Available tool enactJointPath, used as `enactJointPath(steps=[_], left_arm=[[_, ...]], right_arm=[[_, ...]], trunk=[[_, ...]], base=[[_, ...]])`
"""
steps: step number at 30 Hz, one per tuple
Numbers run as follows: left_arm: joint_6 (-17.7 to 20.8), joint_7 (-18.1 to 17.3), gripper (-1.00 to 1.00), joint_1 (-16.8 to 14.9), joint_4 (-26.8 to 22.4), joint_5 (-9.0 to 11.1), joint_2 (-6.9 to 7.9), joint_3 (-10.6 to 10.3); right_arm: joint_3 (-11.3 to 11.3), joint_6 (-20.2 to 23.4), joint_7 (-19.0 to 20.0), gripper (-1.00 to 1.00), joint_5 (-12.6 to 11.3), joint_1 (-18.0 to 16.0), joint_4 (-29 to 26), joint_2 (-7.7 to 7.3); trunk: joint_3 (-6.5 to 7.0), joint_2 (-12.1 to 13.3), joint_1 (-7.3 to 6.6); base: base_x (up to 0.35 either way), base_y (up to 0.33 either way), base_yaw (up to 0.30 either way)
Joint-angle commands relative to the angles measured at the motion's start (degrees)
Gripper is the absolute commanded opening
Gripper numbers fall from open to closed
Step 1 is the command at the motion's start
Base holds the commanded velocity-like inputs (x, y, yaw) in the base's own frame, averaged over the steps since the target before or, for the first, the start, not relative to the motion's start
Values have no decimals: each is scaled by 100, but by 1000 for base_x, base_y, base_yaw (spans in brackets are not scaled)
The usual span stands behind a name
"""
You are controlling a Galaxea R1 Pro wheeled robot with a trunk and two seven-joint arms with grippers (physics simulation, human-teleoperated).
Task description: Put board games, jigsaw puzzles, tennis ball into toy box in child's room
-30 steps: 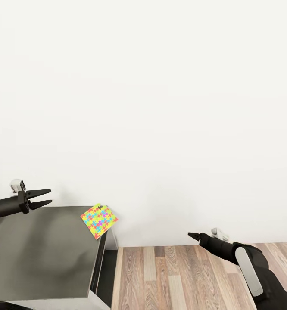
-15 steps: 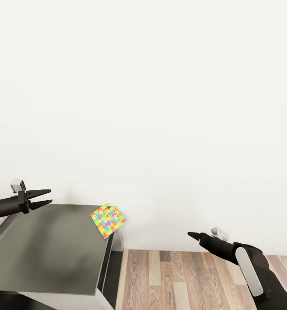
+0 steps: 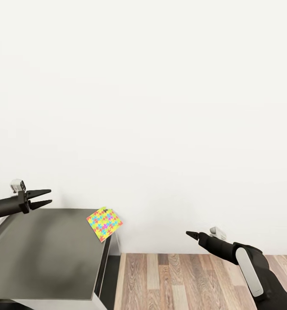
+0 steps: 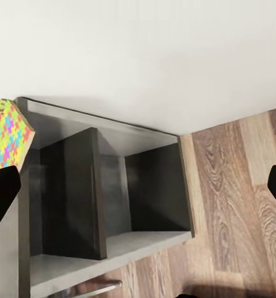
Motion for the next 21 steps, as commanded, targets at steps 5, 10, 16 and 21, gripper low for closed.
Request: enactJointPath(steps=[5,10,16,21], left_arm=[[29,-12,100,-12,5,34,7,-24],[29,-12,100,-12,5,36,7,-23],[29,-12,100,-10,5,37,7,-22],[29,-12,100,-11,5,36,5,-23]], right_arm=[[-25,29,65,100,34,-2,-21,-4],[-98,28,131,100,33,2,-37,-3],[-105,-4,190,100,43,7,-46,3],[-94,-39,195,100,45,11,-36,6]], trunk=[[-3,-12,4],[-2,-12,4],[-2,-12,4],[-2,-12,4]], base=[[59,0,-28],[113,0,-2],[116,0,0],[142,44,0]])
